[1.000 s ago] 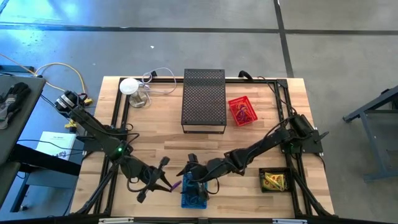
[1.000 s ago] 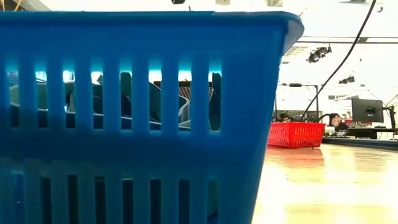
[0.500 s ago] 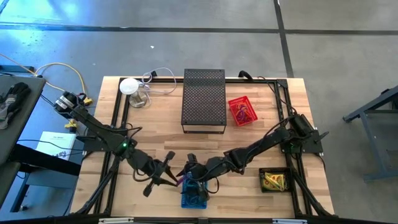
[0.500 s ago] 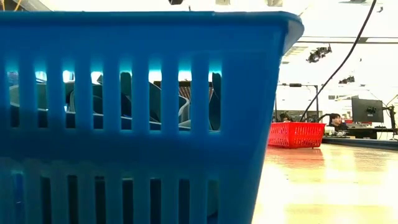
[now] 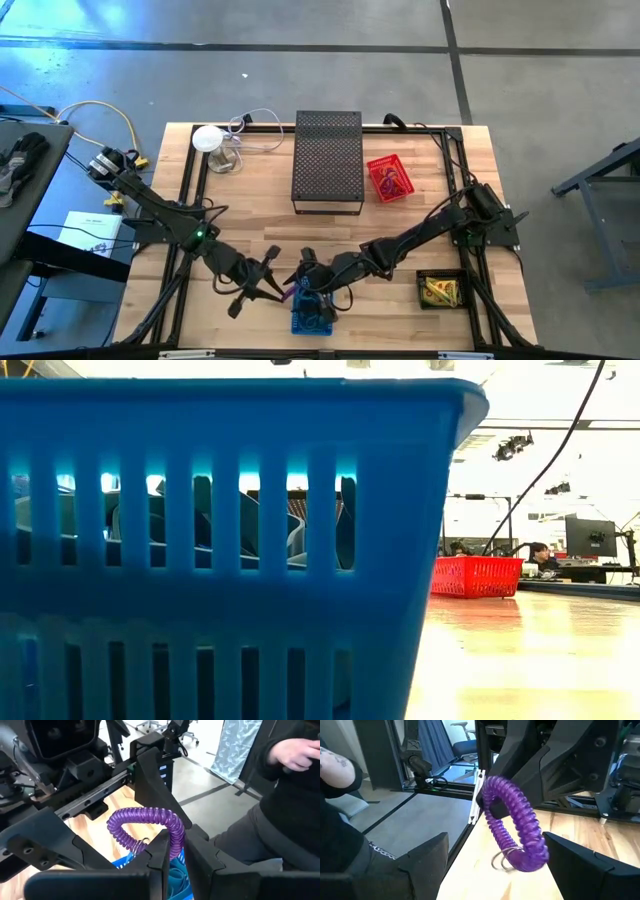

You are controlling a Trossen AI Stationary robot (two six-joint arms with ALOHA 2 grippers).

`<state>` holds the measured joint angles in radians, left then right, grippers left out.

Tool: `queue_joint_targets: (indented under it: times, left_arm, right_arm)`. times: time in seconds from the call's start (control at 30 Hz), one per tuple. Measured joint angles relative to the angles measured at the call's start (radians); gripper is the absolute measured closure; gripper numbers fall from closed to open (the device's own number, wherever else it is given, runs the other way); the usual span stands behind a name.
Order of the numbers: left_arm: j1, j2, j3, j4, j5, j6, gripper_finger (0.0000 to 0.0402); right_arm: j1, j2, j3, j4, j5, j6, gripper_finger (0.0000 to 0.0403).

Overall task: Pick & Place Office Desk Supplies
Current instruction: Put the violet spring keychains into the red bin

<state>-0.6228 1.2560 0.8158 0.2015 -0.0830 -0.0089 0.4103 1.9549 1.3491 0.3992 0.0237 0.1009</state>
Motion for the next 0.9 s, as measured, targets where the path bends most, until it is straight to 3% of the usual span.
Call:
queue_joint_targets:
  times: [0.3, 0.7, 0.9]
  left_arm:
    - [0.000, 0.000, 0.000, -0.005, 0.000, 0.002, 0.0358]
    - [0.000, 0.000, 0.000, -0.006, 0.000, 0.013, 0.0358]
    - [0.001, 0.000, 0.000, -0.006, 0.000, 0.021, 0.0358]
  right_arm:
    - [0.000, 0.000, 0.000, 0.000, 0.000, 0.000, 0.0105]
    - [0.000, 0.000, 0.000, -0.002, -0.032, -0.001, 0.0201]
    - [0.000, 0.000, 0.000, -0.004, -0.050, -0.024, 0.0225]
